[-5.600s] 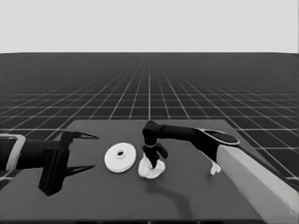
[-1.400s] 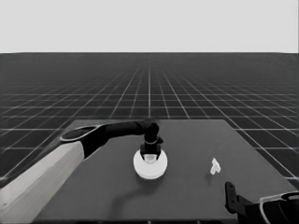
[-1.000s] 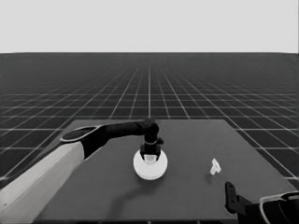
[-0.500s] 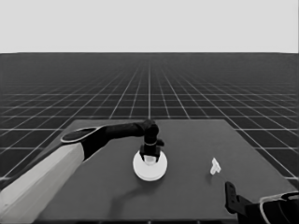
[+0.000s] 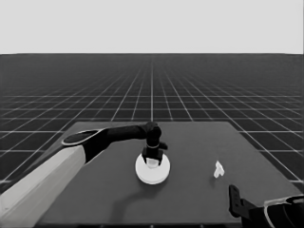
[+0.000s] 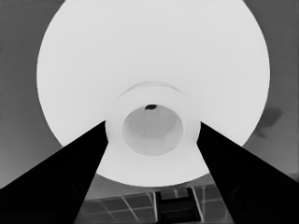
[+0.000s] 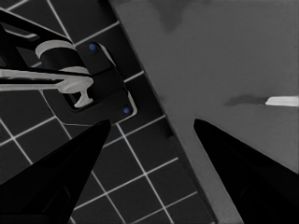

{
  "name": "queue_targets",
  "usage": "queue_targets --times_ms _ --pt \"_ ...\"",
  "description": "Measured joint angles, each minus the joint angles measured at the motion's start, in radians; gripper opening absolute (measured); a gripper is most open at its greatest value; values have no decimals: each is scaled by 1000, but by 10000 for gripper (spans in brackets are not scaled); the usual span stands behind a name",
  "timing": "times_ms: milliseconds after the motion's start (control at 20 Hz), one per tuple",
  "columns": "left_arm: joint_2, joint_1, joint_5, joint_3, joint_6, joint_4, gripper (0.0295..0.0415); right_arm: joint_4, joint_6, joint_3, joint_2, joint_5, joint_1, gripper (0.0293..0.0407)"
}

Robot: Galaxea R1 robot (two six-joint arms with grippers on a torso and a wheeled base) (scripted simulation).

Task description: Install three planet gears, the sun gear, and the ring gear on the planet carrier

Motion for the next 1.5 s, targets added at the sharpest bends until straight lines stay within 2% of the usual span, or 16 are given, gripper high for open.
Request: queue_targets --times_ms 1500 --pt "0 0 0 0 262 0 348 0 0 0 0 0 0 385"
